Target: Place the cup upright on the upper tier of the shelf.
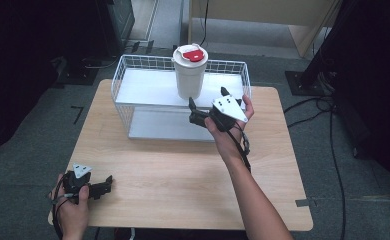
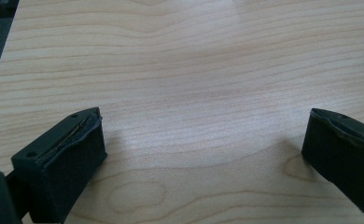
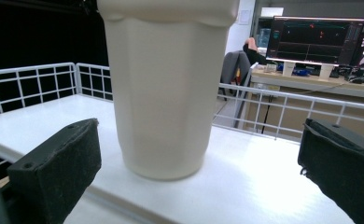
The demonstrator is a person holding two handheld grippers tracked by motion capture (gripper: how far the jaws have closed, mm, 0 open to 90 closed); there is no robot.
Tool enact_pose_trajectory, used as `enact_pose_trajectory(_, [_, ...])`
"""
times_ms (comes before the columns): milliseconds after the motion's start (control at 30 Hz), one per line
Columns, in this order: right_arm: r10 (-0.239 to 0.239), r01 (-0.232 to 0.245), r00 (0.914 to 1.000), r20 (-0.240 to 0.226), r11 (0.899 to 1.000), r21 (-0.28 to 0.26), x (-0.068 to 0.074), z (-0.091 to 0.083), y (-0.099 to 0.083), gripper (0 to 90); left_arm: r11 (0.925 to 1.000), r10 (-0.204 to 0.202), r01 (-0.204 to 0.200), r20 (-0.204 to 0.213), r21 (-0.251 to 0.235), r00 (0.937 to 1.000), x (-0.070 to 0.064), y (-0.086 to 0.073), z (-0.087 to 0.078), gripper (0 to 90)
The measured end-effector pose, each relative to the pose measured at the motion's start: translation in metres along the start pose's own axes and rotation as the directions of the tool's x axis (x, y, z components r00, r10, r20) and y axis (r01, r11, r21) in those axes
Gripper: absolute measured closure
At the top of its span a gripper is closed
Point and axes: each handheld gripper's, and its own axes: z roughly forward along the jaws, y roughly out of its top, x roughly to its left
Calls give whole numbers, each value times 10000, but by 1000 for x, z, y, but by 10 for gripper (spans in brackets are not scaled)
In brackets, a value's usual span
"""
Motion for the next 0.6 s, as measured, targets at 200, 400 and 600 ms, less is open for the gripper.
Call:
enact_pose_trajectory(200, [-173,175,9997,155,9998,-100,-7,-19,-9,0,10000,-1,1,1,-6,10000,0,0,0,0])
enact_pose_trajectory(400, [-182,182,9995,251,9998,0,-18,-37,-22,0,10000,3,-3,4,5,10000,0,0,0,0])
enact_pose_trajectory(600, [-98,94,9995,306,9999,122,-28,-51,-35,0,10000,-3,3,3,-2,10000,0,0,0,0])
